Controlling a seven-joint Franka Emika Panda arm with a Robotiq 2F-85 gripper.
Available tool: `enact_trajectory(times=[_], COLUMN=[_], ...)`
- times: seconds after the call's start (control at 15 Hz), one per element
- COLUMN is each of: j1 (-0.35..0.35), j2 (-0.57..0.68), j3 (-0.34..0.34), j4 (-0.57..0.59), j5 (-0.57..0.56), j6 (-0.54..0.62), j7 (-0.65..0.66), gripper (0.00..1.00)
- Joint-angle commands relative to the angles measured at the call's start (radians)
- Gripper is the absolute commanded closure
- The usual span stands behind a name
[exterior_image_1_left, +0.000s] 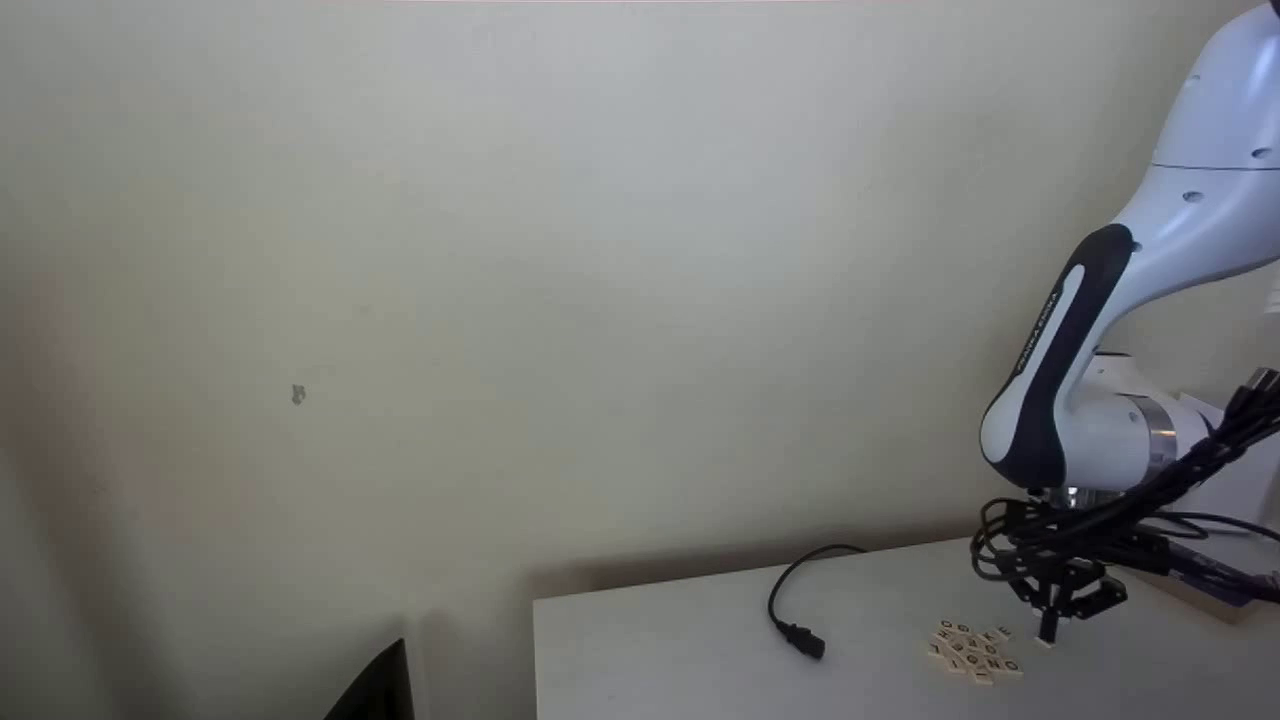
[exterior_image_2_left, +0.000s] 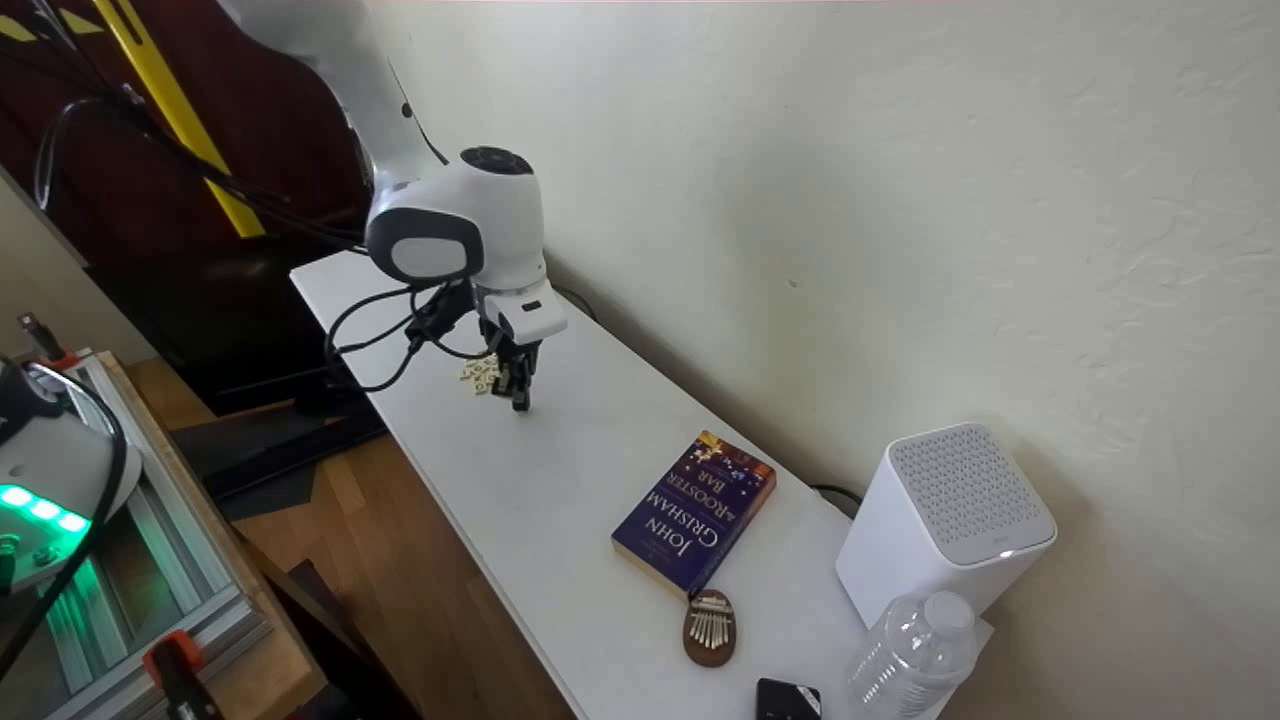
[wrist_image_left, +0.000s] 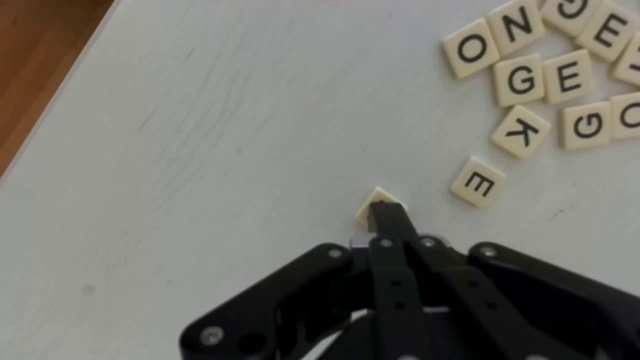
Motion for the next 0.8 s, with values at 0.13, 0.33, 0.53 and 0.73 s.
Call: enact_trajectory(times=[0.13,0.33,0.53,0.73], j1=[-0.025,-0.023,-0.023,-0.02], j2=[0.049,0.056,0.057,0.06], j3=[0.031,0.033,0.041,0.047], j4=[0.07,0.081,0.089,0.096], j5=[0.161,0.228,0.272,0.304], j6=[-0.031,-0.015,-0.016,-0.017], j7=[0.142,0.226,0.285,0.326], gripper=[1.0,1.0,1.0,1.0])
